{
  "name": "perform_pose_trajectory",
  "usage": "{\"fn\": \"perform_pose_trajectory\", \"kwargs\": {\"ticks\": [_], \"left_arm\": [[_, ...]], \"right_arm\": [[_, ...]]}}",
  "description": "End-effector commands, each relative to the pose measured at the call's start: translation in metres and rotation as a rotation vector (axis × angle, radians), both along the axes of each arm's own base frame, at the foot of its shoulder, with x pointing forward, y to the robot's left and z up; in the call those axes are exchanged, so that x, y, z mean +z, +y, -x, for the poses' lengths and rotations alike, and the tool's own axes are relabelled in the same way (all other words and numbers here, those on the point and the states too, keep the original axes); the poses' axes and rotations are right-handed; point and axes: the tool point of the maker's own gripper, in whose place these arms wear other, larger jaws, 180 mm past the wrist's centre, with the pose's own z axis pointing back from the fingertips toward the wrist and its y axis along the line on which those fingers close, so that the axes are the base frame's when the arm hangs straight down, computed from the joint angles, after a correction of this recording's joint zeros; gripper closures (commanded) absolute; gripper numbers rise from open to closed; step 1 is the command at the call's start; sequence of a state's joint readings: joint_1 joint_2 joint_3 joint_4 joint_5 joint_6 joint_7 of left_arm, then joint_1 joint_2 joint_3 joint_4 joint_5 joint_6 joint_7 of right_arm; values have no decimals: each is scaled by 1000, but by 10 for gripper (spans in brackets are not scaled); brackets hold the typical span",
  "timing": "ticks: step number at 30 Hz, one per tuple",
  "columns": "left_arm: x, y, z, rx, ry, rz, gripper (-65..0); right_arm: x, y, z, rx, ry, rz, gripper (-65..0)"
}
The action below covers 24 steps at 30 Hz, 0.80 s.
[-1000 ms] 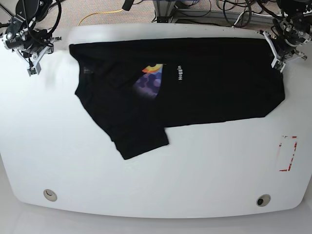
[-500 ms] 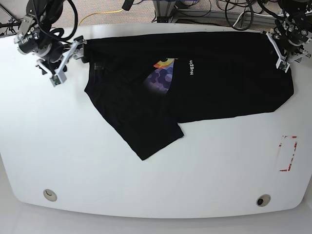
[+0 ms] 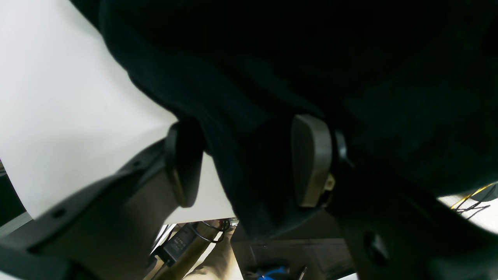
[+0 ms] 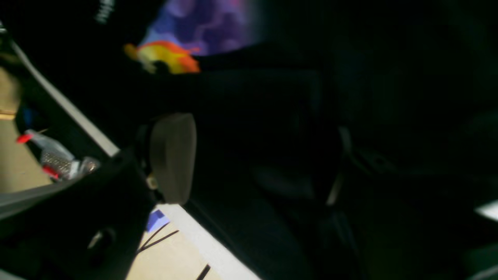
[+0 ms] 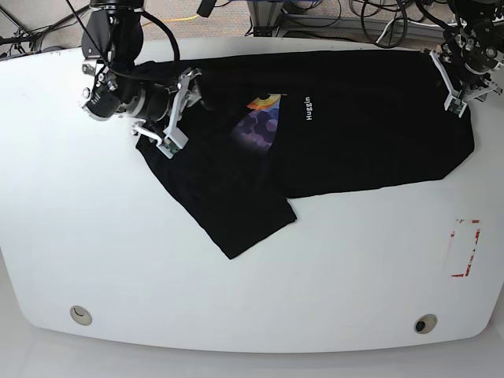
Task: Fold the T-shirt properly
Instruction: 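Release the right gripper and move it to the shirt's sleeve area, then grasp the shirt fabric with the right gripper and pull it outward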
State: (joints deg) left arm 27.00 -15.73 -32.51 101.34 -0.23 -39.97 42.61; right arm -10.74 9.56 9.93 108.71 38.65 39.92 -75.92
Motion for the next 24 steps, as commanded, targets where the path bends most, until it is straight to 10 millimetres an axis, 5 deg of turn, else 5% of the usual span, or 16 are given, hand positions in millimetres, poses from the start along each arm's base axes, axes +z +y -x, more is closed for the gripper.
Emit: {"fn": "perform_pose_trajectory", "kwargs": {"ticks": [1,10,24], "left_arm": [[12,4,-11,-14,-40,-18,-332],[12,4,-11,-13,-42,-18,-332],[12,3,-12,-19,-41,-17,-332]], "right_arm": [[3,7,-10,8,-29,-40,-417],[-13,18,-15,20,7,-90,-415],[-19,2,-31,-18,-1,-90,-415]]}}
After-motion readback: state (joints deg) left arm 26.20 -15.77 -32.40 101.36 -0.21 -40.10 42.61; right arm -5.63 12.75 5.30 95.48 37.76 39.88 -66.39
